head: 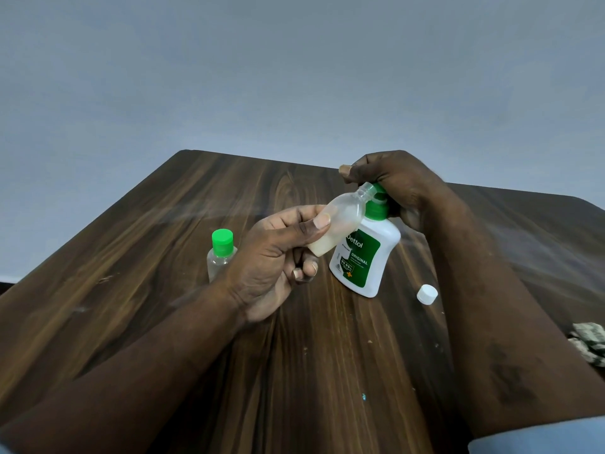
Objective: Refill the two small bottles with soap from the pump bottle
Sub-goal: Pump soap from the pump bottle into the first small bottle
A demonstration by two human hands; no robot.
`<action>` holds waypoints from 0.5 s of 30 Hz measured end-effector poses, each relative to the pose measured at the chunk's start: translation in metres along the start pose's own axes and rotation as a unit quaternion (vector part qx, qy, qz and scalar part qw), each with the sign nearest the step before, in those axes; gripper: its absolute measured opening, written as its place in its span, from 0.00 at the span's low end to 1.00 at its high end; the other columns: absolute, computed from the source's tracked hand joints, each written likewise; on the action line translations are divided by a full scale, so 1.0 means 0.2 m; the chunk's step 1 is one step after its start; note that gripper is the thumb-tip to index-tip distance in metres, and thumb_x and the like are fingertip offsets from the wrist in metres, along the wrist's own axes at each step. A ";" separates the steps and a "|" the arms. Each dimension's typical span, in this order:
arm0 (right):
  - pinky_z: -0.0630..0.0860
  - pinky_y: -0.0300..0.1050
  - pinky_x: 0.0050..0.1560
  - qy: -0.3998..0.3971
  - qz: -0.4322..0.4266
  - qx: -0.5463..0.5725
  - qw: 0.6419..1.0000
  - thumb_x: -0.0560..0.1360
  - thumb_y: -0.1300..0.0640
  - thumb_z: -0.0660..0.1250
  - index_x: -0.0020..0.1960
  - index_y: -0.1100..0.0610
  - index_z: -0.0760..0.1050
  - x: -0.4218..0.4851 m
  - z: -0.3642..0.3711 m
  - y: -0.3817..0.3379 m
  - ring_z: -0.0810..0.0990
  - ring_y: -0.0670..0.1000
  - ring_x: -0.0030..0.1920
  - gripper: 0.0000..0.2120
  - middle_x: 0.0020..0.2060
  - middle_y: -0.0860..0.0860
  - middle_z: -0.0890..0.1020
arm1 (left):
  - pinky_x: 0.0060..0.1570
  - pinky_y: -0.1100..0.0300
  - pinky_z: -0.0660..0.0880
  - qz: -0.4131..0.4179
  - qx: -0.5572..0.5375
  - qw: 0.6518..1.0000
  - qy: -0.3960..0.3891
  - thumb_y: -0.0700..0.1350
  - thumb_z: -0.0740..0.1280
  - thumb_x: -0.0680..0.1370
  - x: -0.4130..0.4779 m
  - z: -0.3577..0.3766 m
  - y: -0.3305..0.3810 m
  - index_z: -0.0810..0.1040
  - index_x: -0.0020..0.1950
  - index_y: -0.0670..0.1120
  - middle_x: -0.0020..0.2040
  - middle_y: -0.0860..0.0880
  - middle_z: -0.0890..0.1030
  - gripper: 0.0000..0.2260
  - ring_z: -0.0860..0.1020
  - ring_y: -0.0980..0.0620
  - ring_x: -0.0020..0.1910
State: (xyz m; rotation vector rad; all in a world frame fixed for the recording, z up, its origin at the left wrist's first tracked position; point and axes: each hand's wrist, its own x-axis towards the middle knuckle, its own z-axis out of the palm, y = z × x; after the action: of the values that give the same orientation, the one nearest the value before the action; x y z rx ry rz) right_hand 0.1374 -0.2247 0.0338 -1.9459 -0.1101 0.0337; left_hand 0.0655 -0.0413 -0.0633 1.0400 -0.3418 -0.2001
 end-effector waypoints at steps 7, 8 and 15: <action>0.69 0.39 0.32 0.005 -0.009 0.003 1.000 0.77 0.56 0.75 0.47 0.59 0.80 -0.02 0.00 -0.02 0.73 0.47 0.27 0.07 0.31 0.50 0.78 | 0.24 0.65 0.61 0.000 -0.011 1.000 0.001 0.46 0.71 0.75 0.00 0.01 0.00 0.82 0.60 0.42 0.44 0.45 0.81 0.15 0.72 0.57 0.24; 0.70 0.38 0.31 0.005 -0.001 0.011 1.000 0.77 0.56 0.74 0.46 0.59 0.79 -0.02 0.01 -0.01 0.73 0.47 0.28 0.07 0.30 0.50 0.77 | 0.24 0.65 0.61 0.002 -0.008 1.000 0.002 0.46 0.71 0.75 0.00 0.00 0.00 0.83 0.60 0.42 0.44 0.44 0.81 0.15 0.72 0.57 0.24; 0.75 0.44 0.36 -0.010 0.036 0.052 0.998 0.74 0.53 0.78 0.33 0.55 0.75 -0.01 0.02 0.01 0.75 0.47 0.27 0.17 0.25 0.47 0.76 | 0.24 0.64 0.60 -0.002 0.005 1.000 0.008 0.46 0.71 0.75 0.00 0.00 -0.01 0.82 0.60 0.42 0.43 0.45 0.82 0.15 0.72 0.57 0.24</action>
State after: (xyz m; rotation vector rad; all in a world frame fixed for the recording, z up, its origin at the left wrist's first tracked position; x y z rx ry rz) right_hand 0.1354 -0.2219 0.0305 -1.8457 -0.0510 0.1046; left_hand 0.0666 -0.0414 -0.0645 1.0513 -0.3276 -0.1934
